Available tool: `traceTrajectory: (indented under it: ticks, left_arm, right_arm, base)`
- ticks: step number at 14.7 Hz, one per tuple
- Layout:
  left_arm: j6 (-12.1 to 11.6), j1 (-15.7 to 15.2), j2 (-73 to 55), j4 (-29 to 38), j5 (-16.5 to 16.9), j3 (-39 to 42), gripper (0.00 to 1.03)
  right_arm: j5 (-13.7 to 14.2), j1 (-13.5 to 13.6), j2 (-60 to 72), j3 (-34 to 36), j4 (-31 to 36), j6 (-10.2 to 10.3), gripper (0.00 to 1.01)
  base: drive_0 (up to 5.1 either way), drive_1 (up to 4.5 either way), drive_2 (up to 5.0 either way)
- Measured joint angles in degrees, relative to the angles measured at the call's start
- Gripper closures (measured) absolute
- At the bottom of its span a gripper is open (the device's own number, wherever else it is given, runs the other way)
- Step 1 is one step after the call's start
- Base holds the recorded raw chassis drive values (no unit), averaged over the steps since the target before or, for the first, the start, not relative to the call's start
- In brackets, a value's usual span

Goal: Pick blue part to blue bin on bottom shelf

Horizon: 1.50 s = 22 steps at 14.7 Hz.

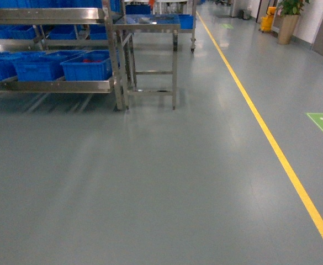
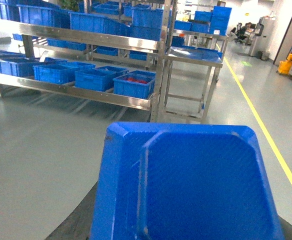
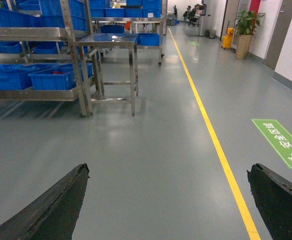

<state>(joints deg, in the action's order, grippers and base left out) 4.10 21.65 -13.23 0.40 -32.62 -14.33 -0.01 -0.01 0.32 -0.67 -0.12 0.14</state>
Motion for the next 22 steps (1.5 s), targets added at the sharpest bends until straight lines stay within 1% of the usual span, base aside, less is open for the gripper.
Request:
traceTrajectory:
  ticks: [22]
  left_arm:
    - [0.0,0.0,-0.1,0.0,0.0,0.0,0.6]
  right_arm:
    - [0.0,0.0,0.0,0.0,-0.2,0.0,0.03]
  base:
    - [0.0,4.09,-4.0]
